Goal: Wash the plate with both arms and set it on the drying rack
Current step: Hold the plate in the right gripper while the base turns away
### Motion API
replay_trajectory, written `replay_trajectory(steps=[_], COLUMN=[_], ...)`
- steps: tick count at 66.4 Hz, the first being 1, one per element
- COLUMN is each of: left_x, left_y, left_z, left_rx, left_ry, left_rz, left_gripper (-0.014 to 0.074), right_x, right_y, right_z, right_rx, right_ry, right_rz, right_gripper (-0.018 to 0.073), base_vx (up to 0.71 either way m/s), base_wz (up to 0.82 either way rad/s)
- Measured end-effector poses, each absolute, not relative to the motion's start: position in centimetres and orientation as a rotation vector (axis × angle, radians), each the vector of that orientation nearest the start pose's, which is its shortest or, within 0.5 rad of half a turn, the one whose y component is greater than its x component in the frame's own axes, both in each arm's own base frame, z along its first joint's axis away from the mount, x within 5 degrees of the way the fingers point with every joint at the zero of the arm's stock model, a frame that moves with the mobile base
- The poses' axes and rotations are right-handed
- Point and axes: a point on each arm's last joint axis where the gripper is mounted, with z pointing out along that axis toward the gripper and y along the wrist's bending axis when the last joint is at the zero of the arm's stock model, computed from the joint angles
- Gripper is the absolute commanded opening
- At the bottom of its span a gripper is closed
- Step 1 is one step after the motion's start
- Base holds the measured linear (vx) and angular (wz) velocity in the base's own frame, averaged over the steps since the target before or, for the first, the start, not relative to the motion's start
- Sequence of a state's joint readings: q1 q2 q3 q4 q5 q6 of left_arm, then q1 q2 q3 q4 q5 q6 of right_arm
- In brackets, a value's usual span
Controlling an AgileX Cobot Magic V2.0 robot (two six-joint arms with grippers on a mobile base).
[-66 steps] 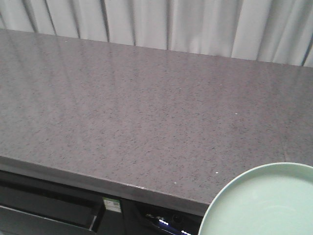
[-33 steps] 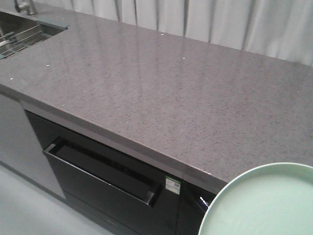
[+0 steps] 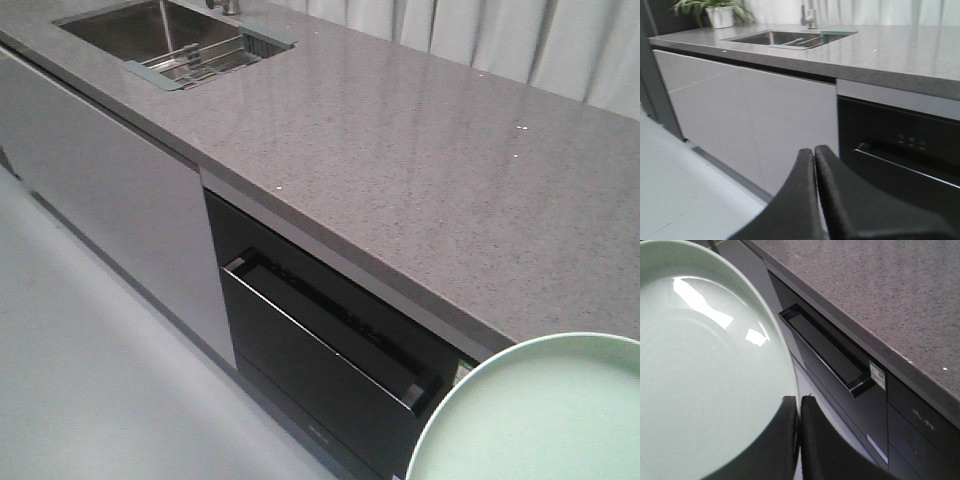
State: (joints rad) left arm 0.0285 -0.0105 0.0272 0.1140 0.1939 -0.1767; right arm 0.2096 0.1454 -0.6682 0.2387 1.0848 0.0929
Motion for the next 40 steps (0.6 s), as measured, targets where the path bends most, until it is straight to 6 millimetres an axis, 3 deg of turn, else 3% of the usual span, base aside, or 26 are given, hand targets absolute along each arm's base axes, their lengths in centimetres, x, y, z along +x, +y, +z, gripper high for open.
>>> replay_trajectory(steps=[40], left_x=[5.60], left_y=[0.36], left_z=[18.71], left_rx=[-0.095], left_ry=[1.690], left_rz=[-0.009], left_gripper=[-0.0006], right_x=[-0.52], right_y=[1.83], right_z=[32.40], right_rx=[-0.138], right_ry=[2.051], right_rz=[0.474], right_gripper=[-0.0001], base_vx=[-0.01], base_wz=[0.45])
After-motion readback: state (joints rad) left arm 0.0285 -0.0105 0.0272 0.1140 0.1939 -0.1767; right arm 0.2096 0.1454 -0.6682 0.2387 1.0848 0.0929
